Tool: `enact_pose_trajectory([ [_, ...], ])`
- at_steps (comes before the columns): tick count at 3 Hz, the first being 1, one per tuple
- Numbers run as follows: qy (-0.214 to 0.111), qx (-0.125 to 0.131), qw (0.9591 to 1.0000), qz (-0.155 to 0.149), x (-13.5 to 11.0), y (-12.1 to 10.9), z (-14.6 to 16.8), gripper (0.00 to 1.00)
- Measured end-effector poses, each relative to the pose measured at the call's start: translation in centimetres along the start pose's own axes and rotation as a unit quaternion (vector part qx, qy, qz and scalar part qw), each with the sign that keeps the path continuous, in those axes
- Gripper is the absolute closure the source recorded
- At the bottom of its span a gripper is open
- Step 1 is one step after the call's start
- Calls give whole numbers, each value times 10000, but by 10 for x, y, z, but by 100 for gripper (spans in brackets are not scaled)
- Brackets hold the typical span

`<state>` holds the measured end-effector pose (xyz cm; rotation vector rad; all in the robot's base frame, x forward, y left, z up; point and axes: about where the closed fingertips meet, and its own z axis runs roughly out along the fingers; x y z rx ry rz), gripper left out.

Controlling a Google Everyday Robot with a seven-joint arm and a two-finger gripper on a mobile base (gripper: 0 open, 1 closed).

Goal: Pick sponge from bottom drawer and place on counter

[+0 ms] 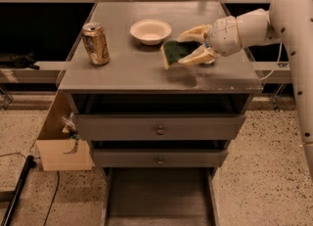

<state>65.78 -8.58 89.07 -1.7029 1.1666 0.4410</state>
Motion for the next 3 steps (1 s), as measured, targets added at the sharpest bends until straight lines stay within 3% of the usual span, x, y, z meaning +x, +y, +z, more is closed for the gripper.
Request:
enact_pose_trajectory([
  [1,0,0,10000,0,0,0,0,6],
  [3,0,0,10000,0,0,0,0,0],
])
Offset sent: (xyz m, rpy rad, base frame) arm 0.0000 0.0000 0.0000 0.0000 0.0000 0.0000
